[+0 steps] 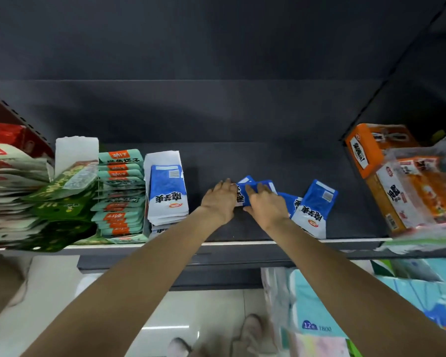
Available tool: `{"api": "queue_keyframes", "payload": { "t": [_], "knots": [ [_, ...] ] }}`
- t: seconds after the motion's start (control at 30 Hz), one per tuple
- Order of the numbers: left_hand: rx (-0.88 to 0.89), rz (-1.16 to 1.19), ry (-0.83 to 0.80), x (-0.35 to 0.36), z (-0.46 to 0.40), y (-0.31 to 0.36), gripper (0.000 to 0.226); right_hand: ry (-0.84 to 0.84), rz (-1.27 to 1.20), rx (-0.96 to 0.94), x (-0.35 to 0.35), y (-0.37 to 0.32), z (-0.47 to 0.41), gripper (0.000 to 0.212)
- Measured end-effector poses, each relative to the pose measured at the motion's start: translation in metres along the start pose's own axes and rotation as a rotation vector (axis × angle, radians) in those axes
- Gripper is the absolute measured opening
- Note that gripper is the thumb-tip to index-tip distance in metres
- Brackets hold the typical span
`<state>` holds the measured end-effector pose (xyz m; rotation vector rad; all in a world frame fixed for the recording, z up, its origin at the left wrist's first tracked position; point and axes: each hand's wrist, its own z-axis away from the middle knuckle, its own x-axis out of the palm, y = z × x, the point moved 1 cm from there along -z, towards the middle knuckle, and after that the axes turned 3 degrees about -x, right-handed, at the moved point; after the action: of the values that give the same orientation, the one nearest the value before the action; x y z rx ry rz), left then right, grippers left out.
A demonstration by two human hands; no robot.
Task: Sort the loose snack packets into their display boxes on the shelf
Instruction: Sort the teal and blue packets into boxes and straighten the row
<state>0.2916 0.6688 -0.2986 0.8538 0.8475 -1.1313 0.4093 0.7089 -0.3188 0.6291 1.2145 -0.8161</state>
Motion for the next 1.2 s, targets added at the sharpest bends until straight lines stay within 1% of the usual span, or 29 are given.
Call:
{"api": "queue_keyframes", "payload": {
  "t": [0.07, 0.17, 0.23, 0.3, 0.37, 0.43, 0.47, 0.53, 0.63, 0.73, 0.8, 0.87, 0.93, 1.0, 1.07, 1.13, 1.2],
  "knots": [
    [0.024, 0.017, 0.021, -0.003, -0.002, -0.001, 0.067, 0.043, 0.033, -0.064, -0.003, 0.001, 0.001, 0.047],
    [0.058, -0.036, 0.164, -0.014, -0.002, -0.002, 0.042, 0.068, -0.119, -0.076, -0.011, 0.007, 0.005, 0.042],
    [0.096, -0.135, 0.296, -0.025, 0.003, -0.003, 0.03, 0.104, -0.229, -0.085, -0.016, 0.008, 0.009, 0.037],
    [0.143, -0.149, 0.422, -0.034, 0.011, -0.004, 0.025, 0.167, -0.291, -0.075, -0.023, 0.006, 0.013, 0.034],
    [0.215, -0.055, 0.605, -0.045, 0.024, -0.008, 0.021, 0.269, -0.353, -0.046, -0.032, 0.002, 0.017, 0.03],
    [0.344, 0.072, 0.795, -0.056, 0.042, -0.016, 0.018, 0.389, -0.456, -0.04, -0.045, -0.005, 0.021, 0.026],
    [0.417, 0.131, 0.874, -0.061, 0.053, -0.022, 0.019, 0.453, -0.511, -0.078, -0.052, -0.011, 0.023, 0.025],
    [0.508, 0.213, 0.938, -0.068, 0.073, -0.041, 0.021, 0.519, -0.574, -0.22, -0.068, -0.024, 0.024, 0.026],
    [0.53, 0.192, 1.02, -0.082, 0.104, -0.073, 0.021, 0.538, -0.614, -0.434, -0.092, -0.051, 0.022, 0.028],
    [0.503, 0.166, 1.089, -0.091, 0.128, -0.101, 0.021, 0.597, -0.651, -0.522, -0.108, -0.084, 0.02, 0.027],
    [0.455, 0.173, 1.057, -0.094, 0.14, -0.116, 0.021, 0.579, -0.671, -0.534, -0.111, -0.106, 0.017, 0.028],
    [0.436, 0.216, 0.957, -0.091, 0.147, -0.129, 0.023, 0.546, -0.667, -0.531, -0.107, -0.12, 0.015, 0.027],
    [0.422, 0.273, 0.855, -0.084, 0.151, -0.138, 0.026, 0.473, -0.648, -0.513, -0.102, -0.127, 0.015, 0.023],
    [0.418, 0.277, 0.763, -0.074, 0.152, -0.141, 0.027, 0.371, -0.638, -0.482, -0.094, -0.129, 0.016, 0.023],
    [0.427, 0.24, 0.675, -0.062, 0.149, -0.141, 0.031, 0.296, -0.602, -0.439, -0.088, -0.129, 0.017, 0.036],
    [0.419, 0.193, 0.555, -0.053, 0.143, -0.139, 0.034, 0.247, -0.515, -0.412, -0.084, -0.128, 0.018, 0.048],
    [0.373, 0.112, 0.417, -0.047, 0.137, -0.135, 0.037, 0.242, -0.488, -0.386, -0.08, -0.125, 0.021, 0.05]
  ]
}}
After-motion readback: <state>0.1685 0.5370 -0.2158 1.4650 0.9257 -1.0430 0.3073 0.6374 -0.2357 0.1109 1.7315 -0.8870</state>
